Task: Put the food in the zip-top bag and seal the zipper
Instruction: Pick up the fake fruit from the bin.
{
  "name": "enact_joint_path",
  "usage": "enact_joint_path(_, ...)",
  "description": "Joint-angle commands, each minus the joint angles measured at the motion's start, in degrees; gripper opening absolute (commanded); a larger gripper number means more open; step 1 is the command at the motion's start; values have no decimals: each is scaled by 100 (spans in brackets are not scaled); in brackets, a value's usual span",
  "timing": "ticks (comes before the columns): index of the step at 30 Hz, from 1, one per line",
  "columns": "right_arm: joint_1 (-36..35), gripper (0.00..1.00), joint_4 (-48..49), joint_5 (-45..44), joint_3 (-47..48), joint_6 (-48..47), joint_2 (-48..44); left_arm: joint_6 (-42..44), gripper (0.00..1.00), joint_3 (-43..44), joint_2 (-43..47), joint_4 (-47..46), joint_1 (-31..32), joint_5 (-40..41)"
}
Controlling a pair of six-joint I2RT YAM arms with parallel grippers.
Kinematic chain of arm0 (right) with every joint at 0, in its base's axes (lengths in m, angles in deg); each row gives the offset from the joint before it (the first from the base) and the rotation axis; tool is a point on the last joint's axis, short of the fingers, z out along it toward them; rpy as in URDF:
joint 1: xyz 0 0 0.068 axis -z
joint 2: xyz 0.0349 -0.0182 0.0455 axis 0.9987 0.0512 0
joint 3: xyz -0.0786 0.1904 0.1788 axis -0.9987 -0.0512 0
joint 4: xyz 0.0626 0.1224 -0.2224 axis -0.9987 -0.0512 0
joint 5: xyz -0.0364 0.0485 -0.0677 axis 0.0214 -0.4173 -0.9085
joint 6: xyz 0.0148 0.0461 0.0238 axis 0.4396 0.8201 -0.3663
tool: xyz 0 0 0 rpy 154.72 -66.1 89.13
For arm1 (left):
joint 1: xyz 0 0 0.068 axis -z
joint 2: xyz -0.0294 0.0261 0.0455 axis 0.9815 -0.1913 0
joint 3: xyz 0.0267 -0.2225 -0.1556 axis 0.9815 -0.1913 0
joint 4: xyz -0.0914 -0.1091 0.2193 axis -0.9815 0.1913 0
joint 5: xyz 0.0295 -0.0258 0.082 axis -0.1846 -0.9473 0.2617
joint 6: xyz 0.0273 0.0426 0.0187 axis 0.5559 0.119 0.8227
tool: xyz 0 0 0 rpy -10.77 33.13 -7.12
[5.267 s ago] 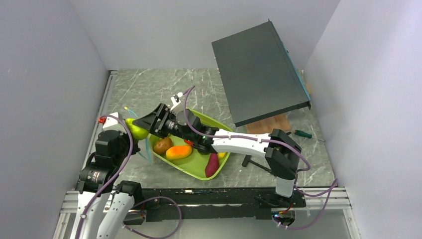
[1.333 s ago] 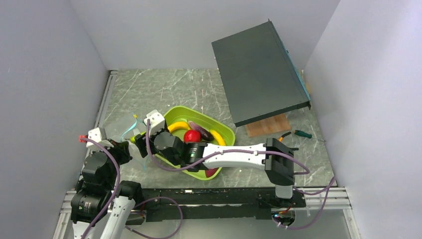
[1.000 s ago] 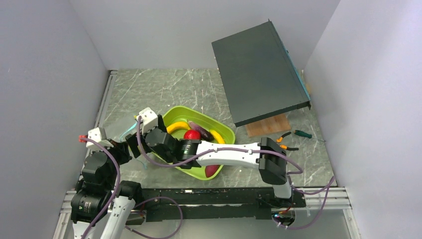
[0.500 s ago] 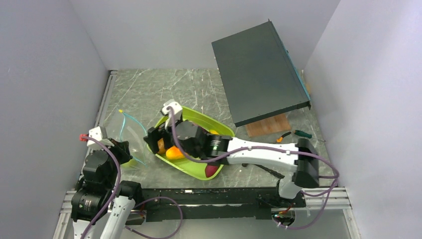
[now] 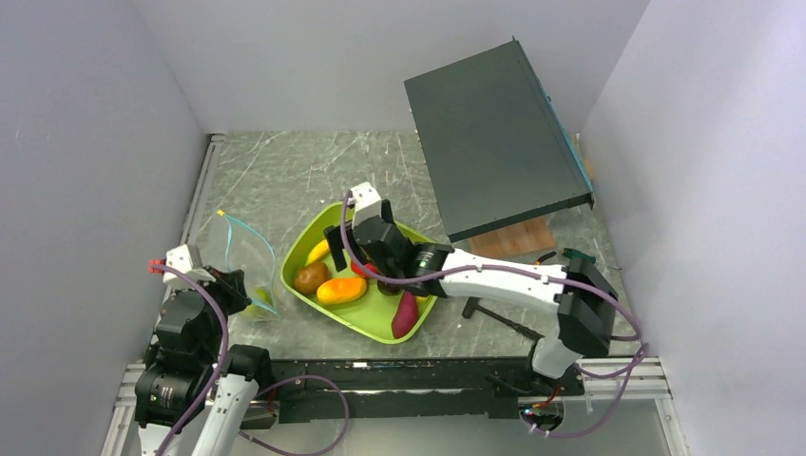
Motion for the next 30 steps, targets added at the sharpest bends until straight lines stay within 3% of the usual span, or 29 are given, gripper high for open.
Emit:
enact_joint_path(1, 337, 99, -628, -139, 159, 272, 539, -21, 0, 49, -44, -175, 13, 51)
enact_joint_path(9, 678, 99, -957, 161, 541, 564, 1674, 2, 0, 55, -150, -178, 10, 2)
enact_joint_path(21, 601, 81, -1042, 212, 504, 694, 1912, 9, 0, 47, -195, -183, 12, -11)
enact_joint_path(26, 392, 92, -992, -326, 485, 351, 1634, 5, 0, 65, -255, -168, 12, -47)
enact_joint_path(30, 98, 96, -974, -740, 451, 127, 1397, 19, 0, 36, -201, -217, 13, -55)
